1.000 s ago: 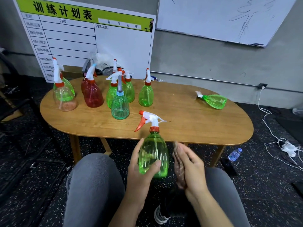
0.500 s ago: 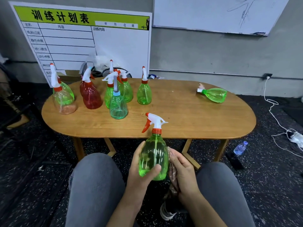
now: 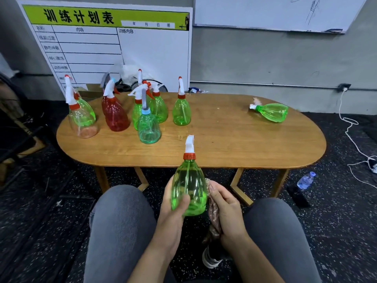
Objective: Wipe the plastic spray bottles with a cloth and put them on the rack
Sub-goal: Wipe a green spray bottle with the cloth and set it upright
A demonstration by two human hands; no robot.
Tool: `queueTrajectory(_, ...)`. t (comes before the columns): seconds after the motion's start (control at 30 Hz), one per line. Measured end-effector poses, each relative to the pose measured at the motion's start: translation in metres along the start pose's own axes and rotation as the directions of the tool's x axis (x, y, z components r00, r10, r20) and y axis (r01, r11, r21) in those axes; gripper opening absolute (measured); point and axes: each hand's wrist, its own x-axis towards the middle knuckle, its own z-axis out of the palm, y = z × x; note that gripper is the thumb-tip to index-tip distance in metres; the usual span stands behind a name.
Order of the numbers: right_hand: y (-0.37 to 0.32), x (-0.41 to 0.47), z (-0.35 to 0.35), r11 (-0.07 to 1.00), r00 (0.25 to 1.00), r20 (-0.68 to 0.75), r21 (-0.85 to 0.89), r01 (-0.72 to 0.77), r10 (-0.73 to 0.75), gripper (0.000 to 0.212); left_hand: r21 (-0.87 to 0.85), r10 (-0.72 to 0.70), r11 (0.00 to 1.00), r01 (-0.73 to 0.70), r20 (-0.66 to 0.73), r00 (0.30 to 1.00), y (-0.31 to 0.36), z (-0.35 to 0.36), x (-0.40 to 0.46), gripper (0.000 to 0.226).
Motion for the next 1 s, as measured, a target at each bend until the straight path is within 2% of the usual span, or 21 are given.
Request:
queueTrajectory(0.03, 0.0007, 0.0003, 0.0001, 1.0, 1.0, 0.004, 0.005, 0.0, 0.0, 0.03, 0.02, 0.01, 1.0, -0.01, -0.008, 1.0, -0.0013, -0.0006, 0.0004, 0.088)
queueTrajectory(0.13, 0.0024, 0.0016, 0.0008, 1.0, 1.0, 0.008, 0.005, 0.003, -0.003, 0.032, 0.032, 0.049, 0.998, -0.047, -0.054, 0.997, -0.0042, -0.0027, 0.0025, 0.065)
queueTrajectory(0.27, 0.0038, 0.0038, 0.0016, 1.0, 1.0, -0.006, 0.021, 0.005, -0.005, 0.031, -0.027, 0.057, 0.998, -0.059, -0.084, 0.995, -0.001, -0.0016, 0.0041, 0.066)
queueTrajectory(0.37, 0.0021, 0.0046, -0.0013, 1.0, 1.0, -0.011, 0.026, 0.011, -0.011, 0.03, -0.03, 0.068, 0.997, -0.07, -0.076, 0.995, 0.0011, 0.0031, 0.0035, 0.056)
queueTrajectory(0.57, 0.0019, 0.0018, -0.0011, 1.0, 1.0, -0.016, 0.021, -0.004, 0.004, 0.027, -0.015, 0.042, 0.999, -0.043, -0.048, 0.998, -0.0002, -0.0019, 0.0045, 0.052)
queueTrajectory(0.73, -0.0005, 0.0024, -0.0007, 1.0, 1.0, -0.017, 0.025, 0.008, -0.008, 0.029, -0.015, 0.025, 1.0, -0.027, -0.108, 0.994, -0.0055, -0.0028, 0.0081, 0.042)
queueTrajectory(0.93, -0.0005, 0.0036, -0.0029, 0.999, 0.999, -0.002, 0.017, 0.041, -0.041, 0.025, 0.027, 0.027, 0.999, -0.025, -0.087, 0.996, -0.0058, -0.0002, 0.0057, 0.041)
queueTrajectory(1.0, 0.0012, 0.0037, -0.0032, 0.999, 0.999, 0.019, 0.015, 0.044, -0.045, 0.024, 0.08, 0.061, 0.995, -0.055, -0.073, 0.995, -0.0046, 0.0002, 0.0054, 0.054)
